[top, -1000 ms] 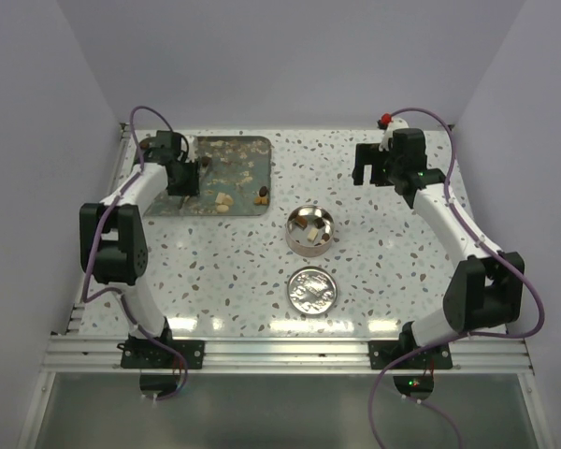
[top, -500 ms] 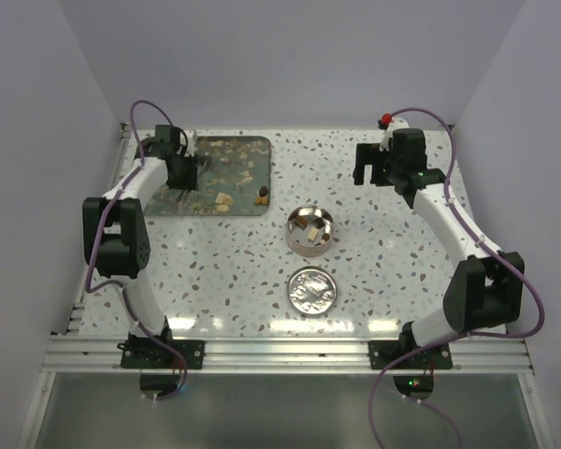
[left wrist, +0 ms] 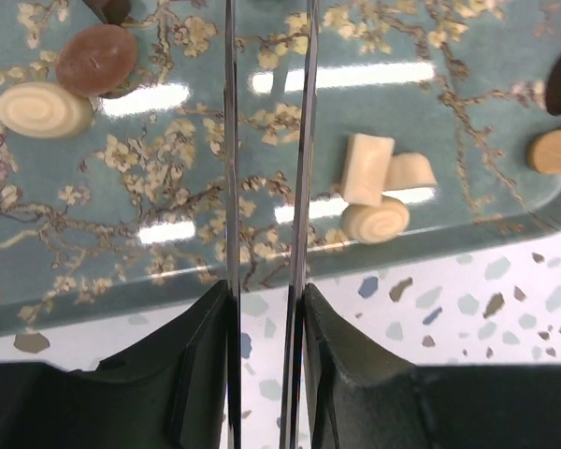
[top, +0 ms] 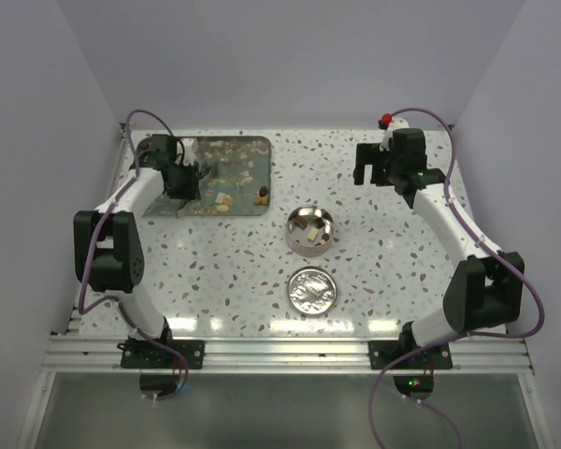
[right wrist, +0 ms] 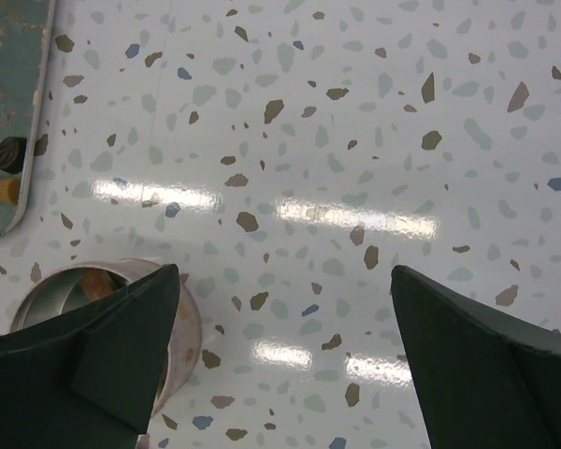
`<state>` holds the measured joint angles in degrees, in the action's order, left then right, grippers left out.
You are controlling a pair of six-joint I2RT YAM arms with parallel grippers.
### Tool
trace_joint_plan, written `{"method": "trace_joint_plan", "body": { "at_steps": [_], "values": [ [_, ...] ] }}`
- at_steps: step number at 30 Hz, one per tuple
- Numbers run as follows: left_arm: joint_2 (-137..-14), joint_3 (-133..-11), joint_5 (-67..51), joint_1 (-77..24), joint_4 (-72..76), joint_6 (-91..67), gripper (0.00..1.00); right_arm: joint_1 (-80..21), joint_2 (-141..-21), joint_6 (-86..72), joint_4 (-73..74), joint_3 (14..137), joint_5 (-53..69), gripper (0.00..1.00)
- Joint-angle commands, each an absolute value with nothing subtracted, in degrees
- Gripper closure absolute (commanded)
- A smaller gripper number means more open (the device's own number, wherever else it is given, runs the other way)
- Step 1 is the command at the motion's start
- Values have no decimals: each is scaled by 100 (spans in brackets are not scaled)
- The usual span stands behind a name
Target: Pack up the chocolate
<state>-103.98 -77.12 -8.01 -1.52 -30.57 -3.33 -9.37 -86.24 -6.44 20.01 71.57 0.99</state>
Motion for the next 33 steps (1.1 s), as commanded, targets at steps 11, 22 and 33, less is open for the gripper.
{"method": "trace_joint_plan", "body": {
  "at_steps": [11, 22, 33],
  "values": [
    [-8843, -7058, -1081, -948, -2936, -597, 75, -940, -8719, -756, 1846, 7479, 264, 2],
    [-8157, -6847, -1169, -2021, -2936, -1230, 75, -940, -8596, -738, 1872, 7313, 255, 2],
    [-7708, -6838, -985, -3303, -3234, -1670, 75, -940, -8596, -817, 1837, 7286, 316, 2]
  ]
}}
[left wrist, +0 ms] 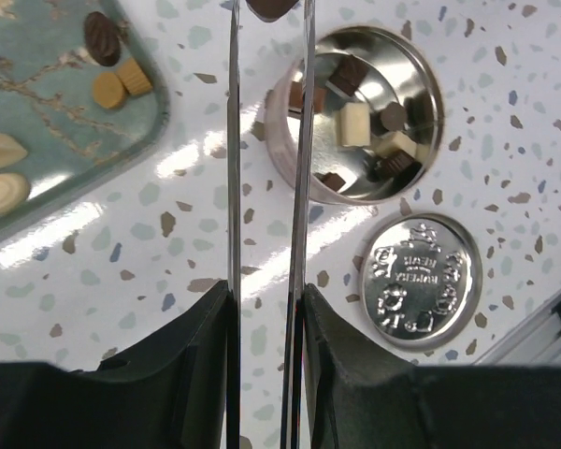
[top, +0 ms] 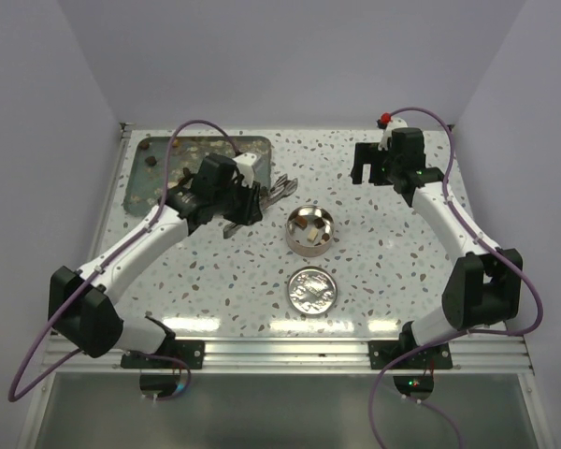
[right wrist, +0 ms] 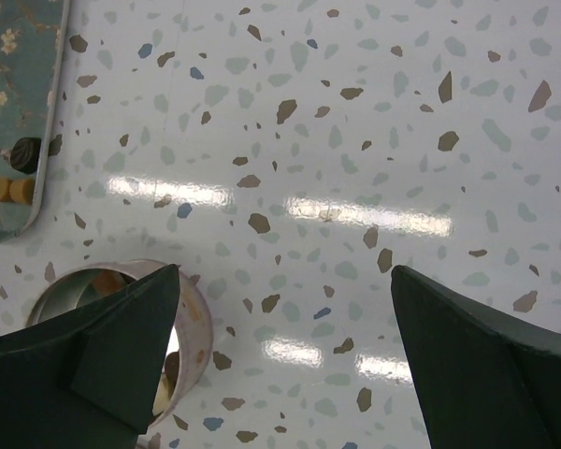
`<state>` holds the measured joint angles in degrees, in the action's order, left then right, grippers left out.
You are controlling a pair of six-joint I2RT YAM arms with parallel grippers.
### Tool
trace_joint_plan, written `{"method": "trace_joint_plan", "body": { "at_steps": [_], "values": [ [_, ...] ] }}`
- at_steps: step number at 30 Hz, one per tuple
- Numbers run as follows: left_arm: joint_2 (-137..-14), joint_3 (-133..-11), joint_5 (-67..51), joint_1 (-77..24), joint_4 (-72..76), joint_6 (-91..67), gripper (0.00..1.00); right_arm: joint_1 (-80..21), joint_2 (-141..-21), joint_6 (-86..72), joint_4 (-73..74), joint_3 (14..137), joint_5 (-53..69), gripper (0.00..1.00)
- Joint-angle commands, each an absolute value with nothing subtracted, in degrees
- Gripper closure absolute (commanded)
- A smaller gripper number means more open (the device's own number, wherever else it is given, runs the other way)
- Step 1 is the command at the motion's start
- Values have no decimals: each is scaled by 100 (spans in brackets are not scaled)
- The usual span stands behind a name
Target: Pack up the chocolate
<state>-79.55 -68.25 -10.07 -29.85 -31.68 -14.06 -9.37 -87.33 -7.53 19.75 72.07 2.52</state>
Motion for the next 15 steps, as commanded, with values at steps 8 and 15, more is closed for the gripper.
{"method": "trace_joint_plan", "body": {
  "at_steps": [8, 15],
  "values": [
    [-7655, -6610, -932, -3955, -3349, -1749, 74, -940, -8596, -817, 1854, 7260, 325, 2],
    [-7760, -6583, -826, -4113, -3278, -1793, 68, -941, -8587, -826, 1863, 7251, 316, 2]
  ]
}}
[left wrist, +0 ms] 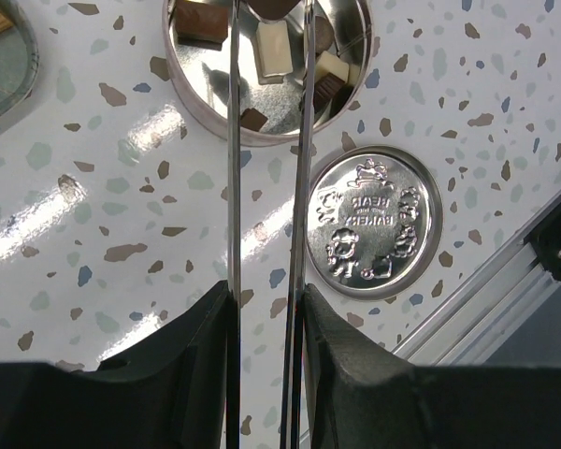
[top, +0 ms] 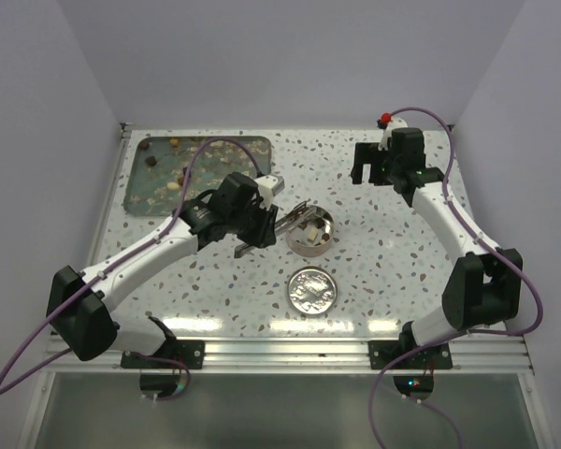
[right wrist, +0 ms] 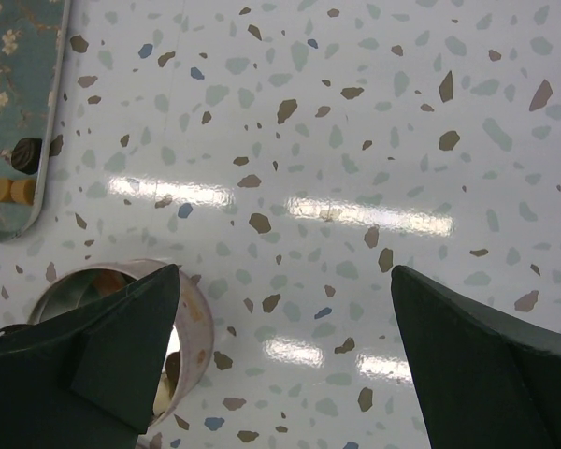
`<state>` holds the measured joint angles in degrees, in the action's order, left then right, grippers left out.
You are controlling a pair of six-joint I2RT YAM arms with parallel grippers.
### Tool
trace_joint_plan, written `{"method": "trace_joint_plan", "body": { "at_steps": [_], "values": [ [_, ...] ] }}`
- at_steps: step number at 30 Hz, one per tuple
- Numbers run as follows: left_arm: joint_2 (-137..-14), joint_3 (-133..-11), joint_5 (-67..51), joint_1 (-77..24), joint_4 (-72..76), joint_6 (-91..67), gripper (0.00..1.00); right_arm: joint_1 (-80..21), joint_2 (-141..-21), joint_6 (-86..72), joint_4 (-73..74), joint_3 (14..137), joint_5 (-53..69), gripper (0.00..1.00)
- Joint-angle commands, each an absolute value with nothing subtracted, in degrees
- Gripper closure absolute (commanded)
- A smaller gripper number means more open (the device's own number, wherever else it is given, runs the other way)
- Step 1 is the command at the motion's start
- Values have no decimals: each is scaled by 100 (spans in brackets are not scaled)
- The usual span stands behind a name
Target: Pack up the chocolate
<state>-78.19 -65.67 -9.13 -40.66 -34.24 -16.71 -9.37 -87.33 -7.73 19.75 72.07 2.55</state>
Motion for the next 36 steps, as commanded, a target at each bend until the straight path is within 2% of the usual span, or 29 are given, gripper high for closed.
{"method": "trace_joint_plan", "body": {
  "at_steps": [1, 5, 28, 34, 36],
  "values": [
    [-7769, -6609, -800, -4122, -3261, -1793, 66, -949, -8578, -826, 1863, 7251, 316, 2],
    [-7857, -6688, -765, -4157, -3252, -1784, 62, -940, -8578, -800, 1881, 7242, 290, 2],
    [-8095, -6961, -747, -4175, -3278, -1696, 55, -940, -8517, -721, 1890, 7119, 149, 2],
    [-8077, -6970, -712, -4175, -3296, -1714, 55, -940, -8517, -729, 1881, 7110, 149, 1],
    [-8016, -6970, -520, -4175, -3296, -1731, 58, -940, -8499, -721, 1898, 7110, 149, 2]
  ]
}}
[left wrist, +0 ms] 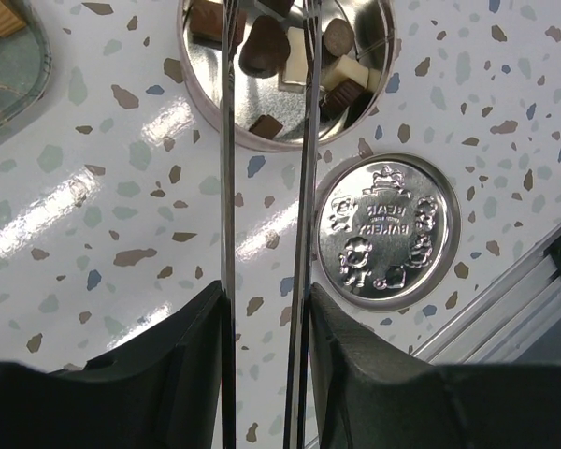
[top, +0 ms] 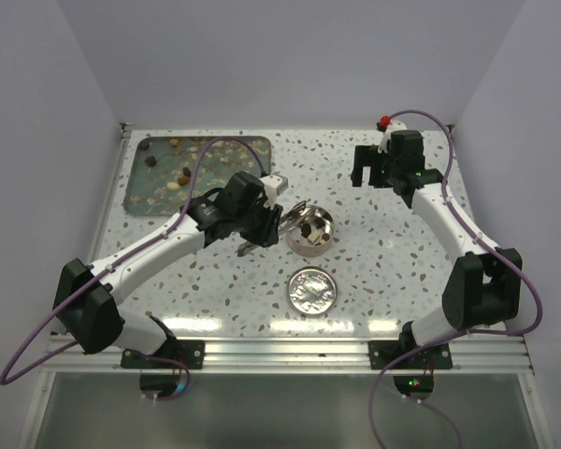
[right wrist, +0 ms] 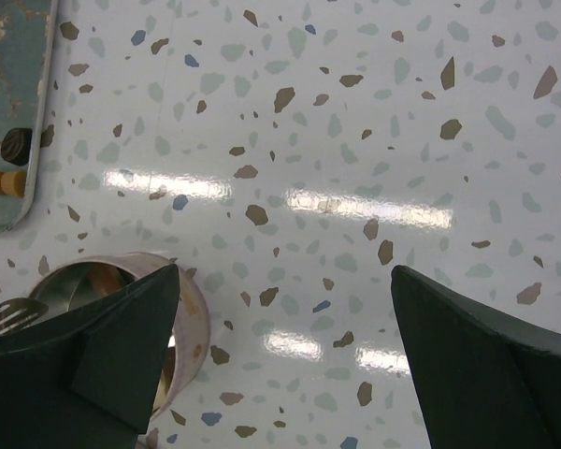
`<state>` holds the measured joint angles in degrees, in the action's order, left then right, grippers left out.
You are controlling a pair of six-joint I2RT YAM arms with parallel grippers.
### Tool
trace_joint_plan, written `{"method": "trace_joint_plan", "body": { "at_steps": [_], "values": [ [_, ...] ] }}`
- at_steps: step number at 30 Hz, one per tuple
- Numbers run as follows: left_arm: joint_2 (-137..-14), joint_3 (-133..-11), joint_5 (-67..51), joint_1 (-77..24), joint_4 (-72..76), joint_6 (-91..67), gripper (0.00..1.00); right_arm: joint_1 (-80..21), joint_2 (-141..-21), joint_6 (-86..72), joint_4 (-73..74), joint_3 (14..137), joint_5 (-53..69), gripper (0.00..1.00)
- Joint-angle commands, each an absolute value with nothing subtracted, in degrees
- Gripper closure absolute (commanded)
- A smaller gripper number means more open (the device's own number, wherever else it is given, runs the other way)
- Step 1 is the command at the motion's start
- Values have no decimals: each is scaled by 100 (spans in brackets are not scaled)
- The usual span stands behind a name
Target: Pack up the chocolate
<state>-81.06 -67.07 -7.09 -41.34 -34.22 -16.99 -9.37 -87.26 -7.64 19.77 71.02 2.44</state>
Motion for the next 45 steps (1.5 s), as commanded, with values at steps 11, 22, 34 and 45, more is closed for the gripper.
{"method": "trace_joint_plan", "body": {
  "at_steps": [11, 22, 34, 45],
  "values": [
    [-7682, -7242, 237, -2517, -3840, -1609, 58, -940, -8464, -703, 1907, 7137, 158, 2],
    [-7839, -6768, 114, -124, -3814, -1354, 56, -940, -8482, -703, 1890, 7110, 194, 2],
    [-8393, -6698, 149, -9, -3797, -1151, 55, -940, -8438, -633, 1916, 7040, 106, 2],
    [-8587, -6328, 26, 139, -3534, -1248, 55, -949, -8543, -589, 1916, 7136, 114, 2]
  ]
}}
